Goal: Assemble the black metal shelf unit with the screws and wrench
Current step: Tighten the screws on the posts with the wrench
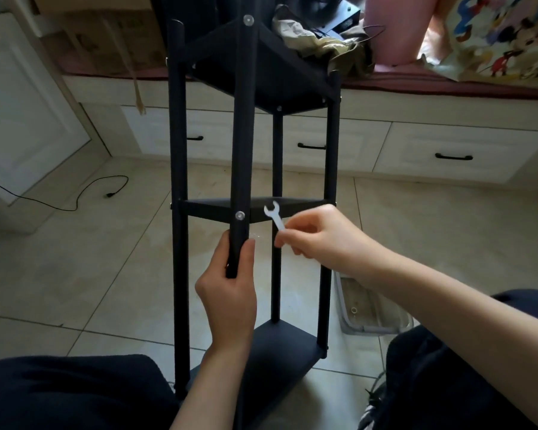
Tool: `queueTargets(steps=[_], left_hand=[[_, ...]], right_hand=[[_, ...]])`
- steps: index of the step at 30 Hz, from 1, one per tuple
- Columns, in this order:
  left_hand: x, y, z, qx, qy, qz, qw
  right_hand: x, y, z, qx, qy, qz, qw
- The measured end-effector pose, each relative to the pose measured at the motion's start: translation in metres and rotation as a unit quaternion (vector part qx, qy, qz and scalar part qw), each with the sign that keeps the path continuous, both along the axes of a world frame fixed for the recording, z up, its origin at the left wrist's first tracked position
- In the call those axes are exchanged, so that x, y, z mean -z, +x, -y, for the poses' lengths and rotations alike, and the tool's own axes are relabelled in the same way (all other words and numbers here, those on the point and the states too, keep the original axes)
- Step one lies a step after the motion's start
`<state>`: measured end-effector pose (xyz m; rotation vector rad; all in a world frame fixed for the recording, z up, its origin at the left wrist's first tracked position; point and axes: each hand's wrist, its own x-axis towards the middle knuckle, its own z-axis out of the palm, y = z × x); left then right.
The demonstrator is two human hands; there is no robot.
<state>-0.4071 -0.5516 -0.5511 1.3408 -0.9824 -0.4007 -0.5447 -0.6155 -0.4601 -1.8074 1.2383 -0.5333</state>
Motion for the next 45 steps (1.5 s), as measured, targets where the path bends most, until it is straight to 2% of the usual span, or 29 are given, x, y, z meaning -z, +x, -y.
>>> queueTargets(steps=[3,6,13,25,34,45], left_hand=[[0.000,-0.002,-0.003,0.001,0.004,0.006,1.000],[-0.001,-0.006,-0.002,0.017,0.012,0.001,1.000],[-0.009,-0.002,-0.001,0.030,0.018,0.013,0.999],[-0.009,-0.006,-0.005,0.027,0.009,0.004,1.000],[-0.009,-0.006,-0.011,0.033,0.018,0.011,0.999],[-0.010,-0.007,-0.017,0.031,0.011,0.010,0.999]], right_hand=[[0.011,0.000,-0.004,-0.050,0.026,-0.096,0.994],[0.016,0.006,-0.004,-0.062,0.034,-0.141,0.988],[0.011,0.021,0.002,-0.020,0.042,-0.051,0.998],[0.018,0.031,-0.007,0.036,0.072,0.019,0.997],[0.025,0.017,-0.018,0.050,0.090,0.008,0.995],[0.027,0.018,-0.023,0.065,0.127,0.057,0.988]])
